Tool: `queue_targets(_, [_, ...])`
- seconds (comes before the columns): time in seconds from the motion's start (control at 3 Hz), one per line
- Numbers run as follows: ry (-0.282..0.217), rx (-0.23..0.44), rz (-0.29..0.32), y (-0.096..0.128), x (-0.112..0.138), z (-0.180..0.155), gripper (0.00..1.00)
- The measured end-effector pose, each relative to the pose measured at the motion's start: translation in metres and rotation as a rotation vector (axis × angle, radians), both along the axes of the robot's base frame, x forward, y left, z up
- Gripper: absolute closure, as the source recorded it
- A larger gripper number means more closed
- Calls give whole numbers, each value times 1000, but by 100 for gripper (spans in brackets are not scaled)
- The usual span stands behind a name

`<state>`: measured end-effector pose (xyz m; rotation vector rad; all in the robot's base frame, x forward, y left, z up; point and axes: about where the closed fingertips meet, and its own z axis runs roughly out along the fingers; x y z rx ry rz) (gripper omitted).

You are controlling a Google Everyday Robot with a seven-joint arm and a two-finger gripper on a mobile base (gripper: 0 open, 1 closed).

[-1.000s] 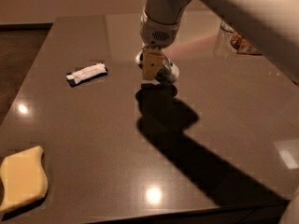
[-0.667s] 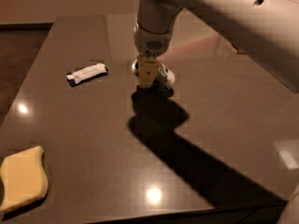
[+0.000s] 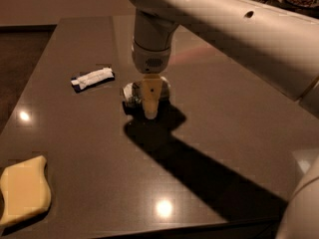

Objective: Knock 7up can over

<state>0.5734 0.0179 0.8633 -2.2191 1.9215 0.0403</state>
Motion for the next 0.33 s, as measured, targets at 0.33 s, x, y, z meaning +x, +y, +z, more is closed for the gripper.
queue_targets(0.33, [1,0,1,0,0,0,0])
